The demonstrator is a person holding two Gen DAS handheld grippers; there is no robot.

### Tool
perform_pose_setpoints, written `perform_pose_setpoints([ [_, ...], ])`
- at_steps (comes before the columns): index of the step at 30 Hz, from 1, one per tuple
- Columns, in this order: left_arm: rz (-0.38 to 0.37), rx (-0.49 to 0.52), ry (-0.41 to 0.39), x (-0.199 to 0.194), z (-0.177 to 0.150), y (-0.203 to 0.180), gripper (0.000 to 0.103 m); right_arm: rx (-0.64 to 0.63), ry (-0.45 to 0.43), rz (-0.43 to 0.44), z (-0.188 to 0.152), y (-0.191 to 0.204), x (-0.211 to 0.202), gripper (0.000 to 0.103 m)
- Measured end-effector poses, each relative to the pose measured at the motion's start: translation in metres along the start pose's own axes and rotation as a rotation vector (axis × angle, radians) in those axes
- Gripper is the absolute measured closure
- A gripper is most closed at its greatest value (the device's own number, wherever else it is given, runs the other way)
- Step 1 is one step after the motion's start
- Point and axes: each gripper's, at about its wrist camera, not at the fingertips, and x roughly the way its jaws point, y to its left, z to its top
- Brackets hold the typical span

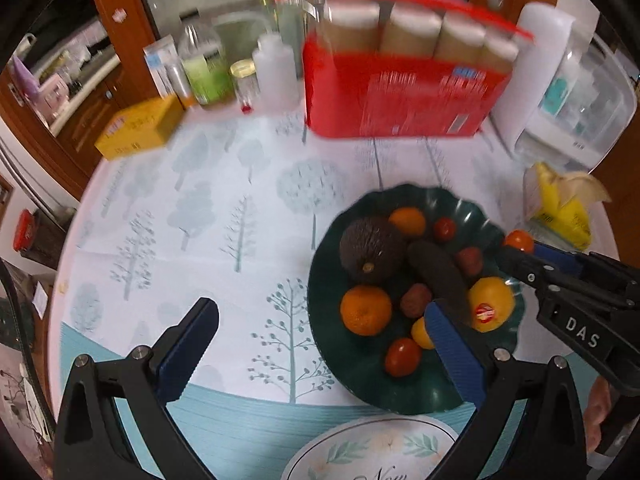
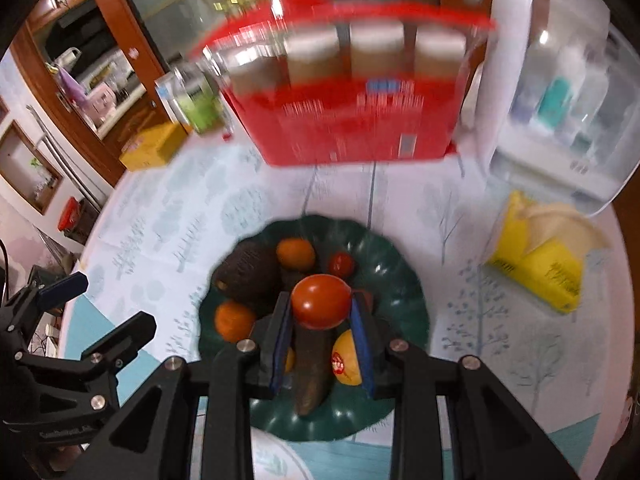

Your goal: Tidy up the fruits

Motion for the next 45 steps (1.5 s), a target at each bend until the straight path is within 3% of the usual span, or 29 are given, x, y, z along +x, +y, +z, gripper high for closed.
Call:
perform_pose_setpoints([
  [8,-0.009,-0.014,0.054,0.047,-0.003,0.0,0.001,-0.002,0.083,0.015,-0.007,-0.001,0.052,0.073],
  [14,-0.007,-0.036,0.066,0.052,-0.006,0.008,0.001,0.009,0.059,0.026,-0.007,-0.002,0.053,0.066],
  [21,-0.009,-0.038,0.063,0.04,-0.016,0.009,0.001,0.036,0.033,0.03,-0.015,-0.003,0.039,0.064],
  [32,-0.018,-0.027,0.012,-0.026,-0.058,0.008,0.001,0.04,-0.062,0.035,-0.063,0.01,-0.034,0.064],
  [45,-0.018,-0.062,-0.066,-0.133,-0.157,0.014,0.001,0.028,-0.159,0.038,-0.162,0.035,-0.134,0.064],
])
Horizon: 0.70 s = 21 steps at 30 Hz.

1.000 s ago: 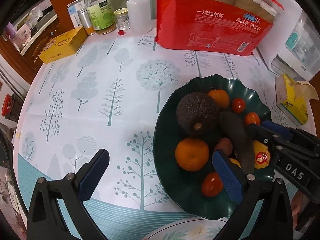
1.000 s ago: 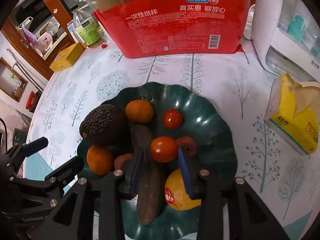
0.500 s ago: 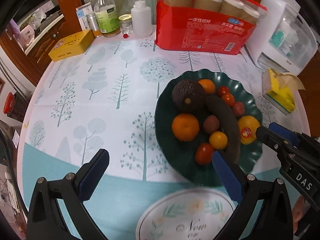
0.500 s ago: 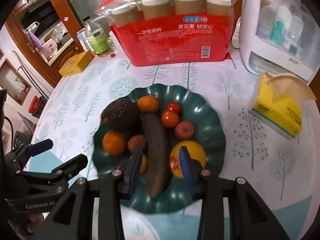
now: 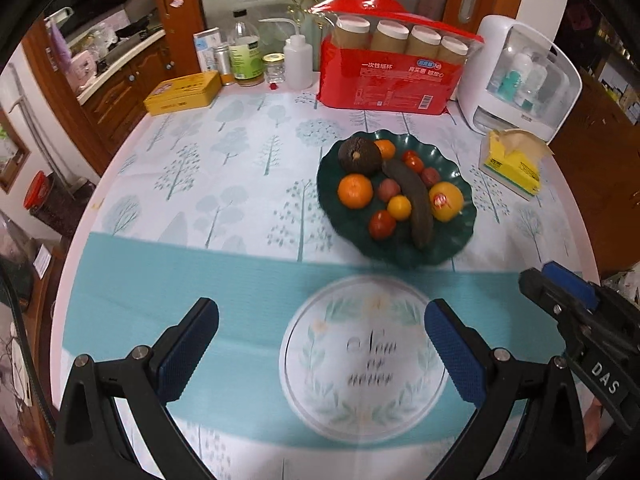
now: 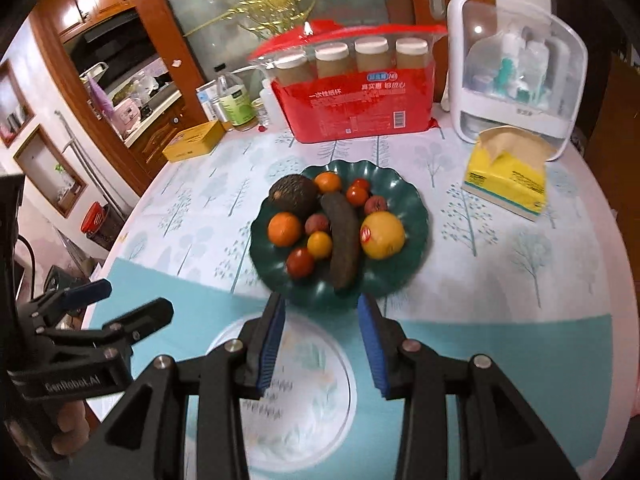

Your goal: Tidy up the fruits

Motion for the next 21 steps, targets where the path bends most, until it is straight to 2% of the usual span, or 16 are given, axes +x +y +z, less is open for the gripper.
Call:
perform_pose_setpoints([
  [6,0.009,-0.012,0.002,-0.031,-0.049,0.001,0.001,0.019,-0.006,-0.035,-0.047,0.005,-0.039,0.064],
  [10,0.009,-0.01,-0.008,-0.045,-0.072,0.0,0.001,0.052,-0.011,-0.038,-0.064,0.004,-0.059,0.064],
  [13,-0.006,-0.008,-0.01,-0.052,-0.081,-0.001,0.001,0.073,-0.037,-0.068,-0.071,0.005,-0.075,0.063],
  [16,-0.014,-0.005,-0.018,-0.059,-0.088,-0.002,0.001,0.083,-0.07,-0.103,-0.076,0.009,-0.088,0.054],
  [21,-0.019,0.009,-0.037,-0.07,-0.095,-0.01,0.001,0.065,-0.084,-0.101,-0.089,0.021,-0.101,0.052],
])
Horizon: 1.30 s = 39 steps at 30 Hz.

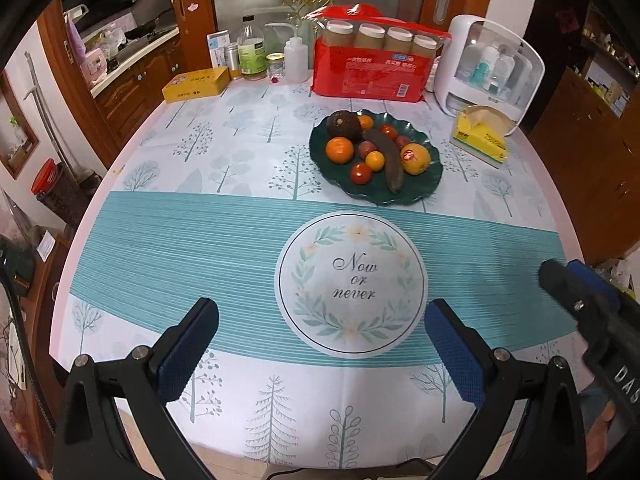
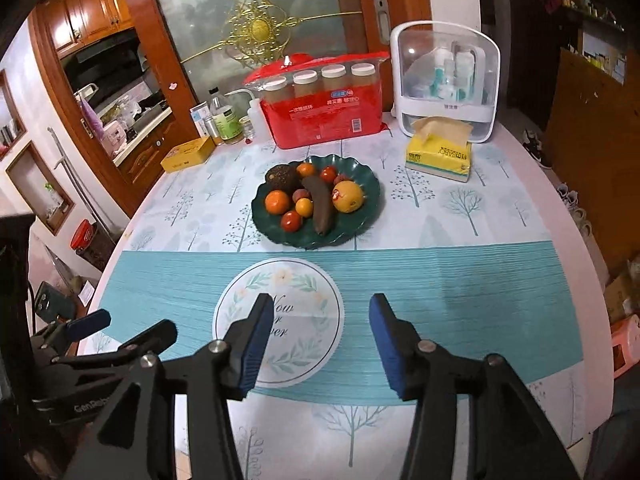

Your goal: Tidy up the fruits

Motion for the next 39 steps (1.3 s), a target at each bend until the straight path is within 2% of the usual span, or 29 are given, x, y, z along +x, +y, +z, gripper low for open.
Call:
perform_pose_setpoints([
  [8,0.023,0.048,-0.047,-0.014,-0.002,-0.015,0.001,-0.022,-0.007,-0.018,-0.009,0.006,-0.01,0.052],
  [21,0.018,0.048,0.007,-0.001,-0.007,-0.02,0.001,-0.011,0.026,-0.021,-0.016,0.0,-0.006,0.052],
  [39,0.018,0.041,0.009,0.0,-0.012,-0.014,0.001,-0.008,0.031,-0.018,-0.02,0.001,-0.005,0.052],
])
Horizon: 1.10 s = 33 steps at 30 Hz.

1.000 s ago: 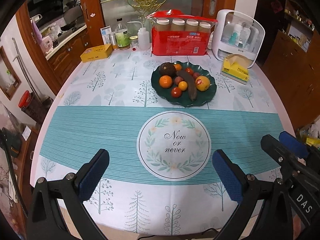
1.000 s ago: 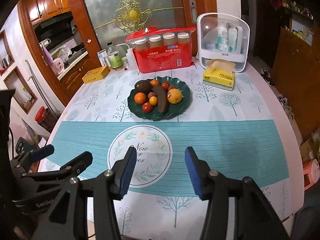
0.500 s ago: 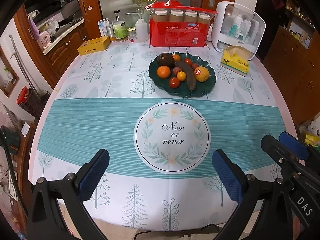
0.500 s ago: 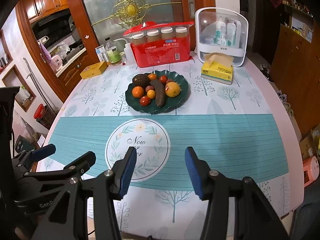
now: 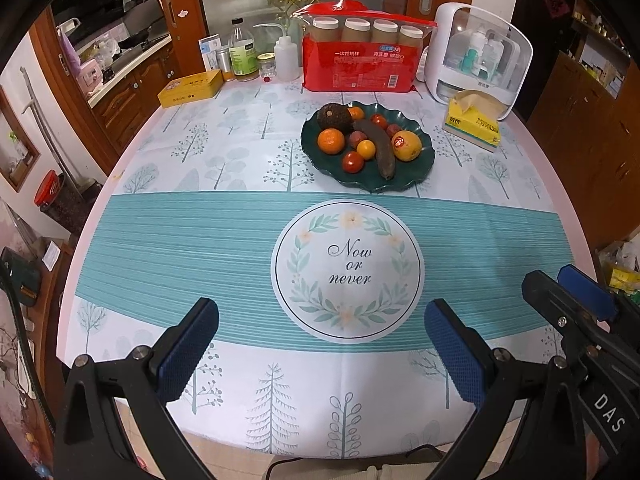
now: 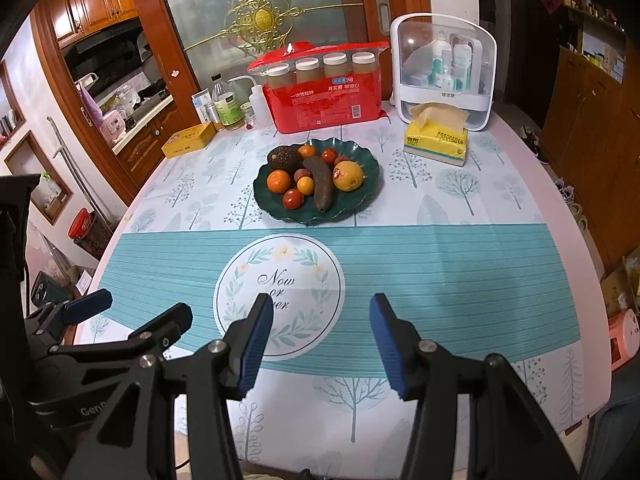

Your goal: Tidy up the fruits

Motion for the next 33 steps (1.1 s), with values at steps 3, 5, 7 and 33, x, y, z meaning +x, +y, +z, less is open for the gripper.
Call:
perform_pose_setpoints([
  [3,0.0,0.0,0.0,0.0,0.0,0.0,0.001,0.001,-0.001,0.0,-0.001,0.001,0.0,0.052],
  [5,-0.001,0.0,0.001,0.0,-0.001,0.0,0.001,0.001,-0.001,0.0,-0.001,0.001,0.0,0.052],
  [7,-0.002,0.0,0.003,0.001,-0.004,0.0,0.001,0.001,0.0,0.0,-0.001,0.001,0.0,0.052],
  [33,-0.002,0.01,0.013,-0.002,-0.013,-0.006,0.001,0.014,-0.004,0.005,-0.015,0.0,-0.001,0.052],
])
